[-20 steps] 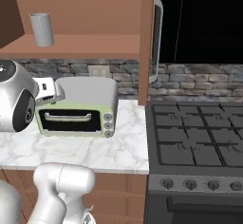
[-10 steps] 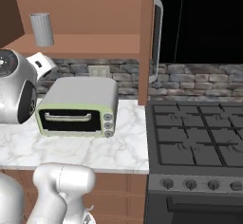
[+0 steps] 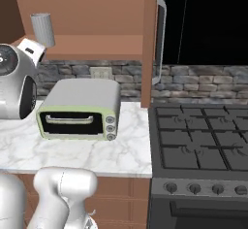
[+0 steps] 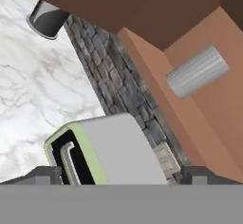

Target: There is a bowl on the dining counter. Grab a lemon wedge from the fridge and place it in the bowl. Then get the liquor bottle and glass cup from the cabinet and place them next to the bowl.

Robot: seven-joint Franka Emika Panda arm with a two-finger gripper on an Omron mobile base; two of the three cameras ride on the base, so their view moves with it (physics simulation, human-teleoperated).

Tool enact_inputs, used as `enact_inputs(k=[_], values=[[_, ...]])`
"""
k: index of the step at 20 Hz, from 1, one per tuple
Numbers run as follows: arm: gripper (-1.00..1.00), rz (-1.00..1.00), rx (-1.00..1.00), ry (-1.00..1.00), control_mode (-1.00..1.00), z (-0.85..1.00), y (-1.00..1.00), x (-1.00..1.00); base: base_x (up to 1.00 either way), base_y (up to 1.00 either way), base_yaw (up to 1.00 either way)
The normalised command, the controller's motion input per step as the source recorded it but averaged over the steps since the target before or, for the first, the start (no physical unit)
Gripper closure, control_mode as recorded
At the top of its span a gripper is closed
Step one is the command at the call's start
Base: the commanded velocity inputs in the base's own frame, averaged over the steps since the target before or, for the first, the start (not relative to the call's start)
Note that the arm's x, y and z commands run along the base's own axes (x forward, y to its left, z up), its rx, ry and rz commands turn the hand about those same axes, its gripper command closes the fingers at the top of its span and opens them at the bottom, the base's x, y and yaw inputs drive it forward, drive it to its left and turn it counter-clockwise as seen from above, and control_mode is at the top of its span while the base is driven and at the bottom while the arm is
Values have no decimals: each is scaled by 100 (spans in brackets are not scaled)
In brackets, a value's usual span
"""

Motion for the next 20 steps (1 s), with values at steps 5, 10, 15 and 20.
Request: enact_inputs(k=[5, 10, 15, 20], values=[[-100, 18, -15, -26, -100, 27, 28, 20, 0, 0, 0], [-100, 9, -14, -22, -100, 37, 23, 20, 0, 0, 0], [-100, 7, -9, -3, -100, 33, 14, 44, 0, 0, 0], [-100, 12, -9, 0, -100, 24, 11, 58, 0, 0, 0]])
